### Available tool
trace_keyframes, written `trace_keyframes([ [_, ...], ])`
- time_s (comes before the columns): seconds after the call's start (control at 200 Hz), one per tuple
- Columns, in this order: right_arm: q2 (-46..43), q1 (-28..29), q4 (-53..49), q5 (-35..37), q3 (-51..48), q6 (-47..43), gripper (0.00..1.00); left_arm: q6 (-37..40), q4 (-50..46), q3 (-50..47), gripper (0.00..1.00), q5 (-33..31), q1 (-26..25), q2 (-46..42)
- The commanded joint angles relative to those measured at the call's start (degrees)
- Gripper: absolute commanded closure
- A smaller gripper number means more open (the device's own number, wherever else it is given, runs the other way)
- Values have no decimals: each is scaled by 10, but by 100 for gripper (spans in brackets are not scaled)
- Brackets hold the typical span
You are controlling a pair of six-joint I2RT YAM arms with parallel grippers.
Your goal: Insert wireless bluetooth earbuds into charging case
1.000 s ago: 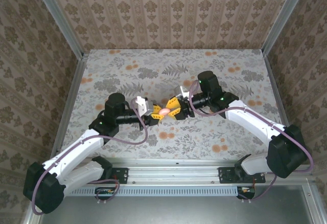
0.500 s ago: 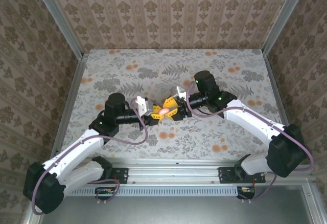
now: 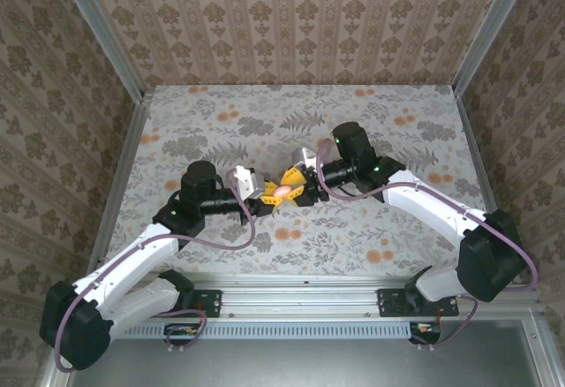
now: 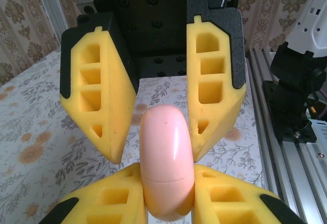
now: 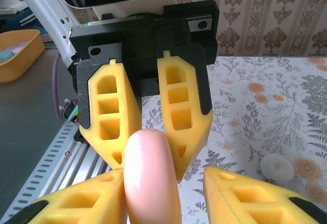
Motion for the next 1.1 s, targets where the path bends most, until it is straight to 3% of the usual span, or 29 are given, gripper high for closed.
trace_keyframes([
  [0.0,-5,-16,43,22,8,21,58,14,-7,-1,77,22,-5,-11],
  [0.58,-41,-43,91,68,-8,65,58,14,-9,-3,78,15,-5,-24],
  [0.825,-54,-44,95,104,-7,99,58,-13,4,-20,79,-62,-1,-37],
  [1.095,-69,-43,9,211,16,173,60,-82,-3,-38,79,-163,39,-40],
])
